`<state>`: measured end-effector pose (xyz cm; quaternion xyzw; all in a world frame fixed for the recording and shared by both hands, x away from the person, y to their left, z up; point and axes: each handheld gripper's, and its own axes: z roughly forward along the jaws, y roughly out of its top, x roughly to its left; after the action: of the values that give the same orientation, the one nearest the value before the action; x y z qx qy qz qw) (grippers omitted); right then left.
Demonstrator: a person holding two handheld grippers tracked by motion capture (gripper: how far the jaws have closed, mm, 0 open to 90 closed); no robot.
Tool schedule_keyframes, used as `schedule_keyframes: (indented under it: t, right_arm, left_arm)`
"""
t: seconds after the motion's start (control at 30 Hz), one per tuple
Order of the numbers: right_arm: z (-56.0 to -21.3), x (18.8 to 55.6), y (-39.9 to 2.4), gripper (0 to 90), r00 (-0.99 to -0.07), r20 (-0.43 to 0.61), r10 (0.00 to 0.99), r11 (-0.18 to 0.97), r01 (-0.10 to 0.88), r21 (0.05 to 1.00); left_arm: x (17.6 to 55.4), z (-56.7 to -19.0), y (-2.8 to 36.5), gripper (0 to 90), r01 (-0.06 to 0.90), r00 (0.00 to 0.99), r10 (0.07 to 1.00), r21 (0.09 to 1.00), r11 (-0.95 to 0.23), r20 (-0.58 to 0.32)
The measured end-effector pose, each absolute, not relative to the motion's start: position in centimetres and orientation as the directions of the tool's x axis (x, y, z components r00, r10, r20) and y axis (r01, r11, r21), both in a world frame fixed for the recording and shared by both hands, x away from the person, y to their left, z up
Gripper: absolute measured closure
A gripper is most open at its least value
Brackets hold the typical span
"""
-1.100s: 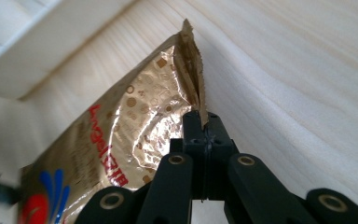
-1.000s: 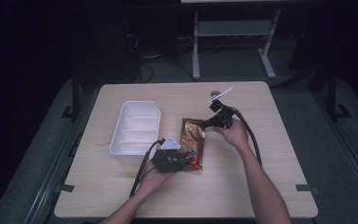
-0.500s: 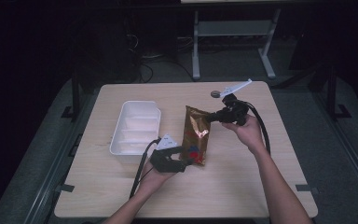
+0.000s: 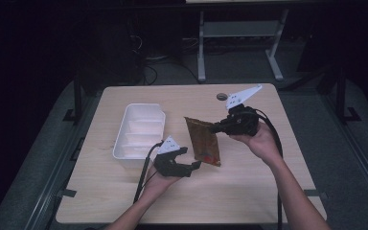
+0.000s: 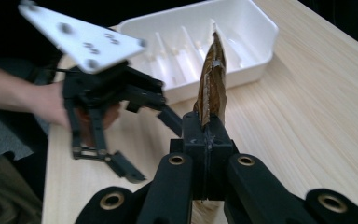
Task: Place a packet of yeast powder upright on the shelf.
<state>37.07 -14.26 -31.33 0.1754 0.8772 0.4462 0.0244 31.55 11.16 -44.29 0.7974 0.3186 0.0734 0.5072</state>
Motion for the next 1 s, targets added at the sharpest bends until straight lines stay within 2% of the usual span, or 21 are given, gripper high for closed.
schedule_keyframes:
  t: [0.17, 0.23, 0.4, 0.47, 0.63, 0.8, 1.0]
  right_arm:
    - [-30.3, 35.8, -13.7, 89.9, -0.962, 0.084, 0.261, 0.565, 0.223, 0.794]
    - [-30.4, 35.6, -13.6, 89.8, -0.964, 0.094, 0.249, 0.569, 0.225, 0.791]
    - [-31.5, 35.2, -13.3, 89.5, -0.969, 0.109, 0.222, 0.590, 0.223, 0.776]
    - [-32.0, 35.3, -13.7, 89.5, -0.966, 0.135, 0.221, 0.561, 0.239, 0.793]
    - [-32.6, 35.5, -14.7, 89.1, -0.955, 0.159, 0.249, 0.528, 0.272, 0.805]
    - [-33.2, 35.4, -15.3, 86.3, -0.947, 0.168, 0.274, 0.518, 0.293, 0.804]
    - [-33.5, 35.5, -15.3, 72.8, -0.944, 0.169, 0.285, 0.554, 0.306, 0.775]
  left_arm:
    - [31.5, -44.2, 11.1, 20.5, 0.424, 0.803, 0.555, 0.864, -0.273, -0.219]
    - [31.4, -44.2, 11.1, 24.2, 0.411, 0.815, 0.539, 0.868, -0.277, -0.214]
    - [31.3, -44.2, 11.2, 48.3, 0.406, 0.831, 0.510, 0.870, -0.278, -0.225]
    - [31.3, -44.2, 11.3, 57.5, 0.398, 0.834, 0.508, 0.873, -0.282, -0.216]
    - [31.2, -44.3, 11.3, 70.2, 0.381, 0.846, 0.496, 0.873, -0.303, -0.197]
    - [31.2, -44.3, 11.0, 75.8, 0.373, 0.851, 0.492, 0.870, -0.321, -0.183]
    - [31.1, -44.4, 10.8, 79.2, 0.372, 0.858, 0.479, 0.867, -0.330, -0.186]
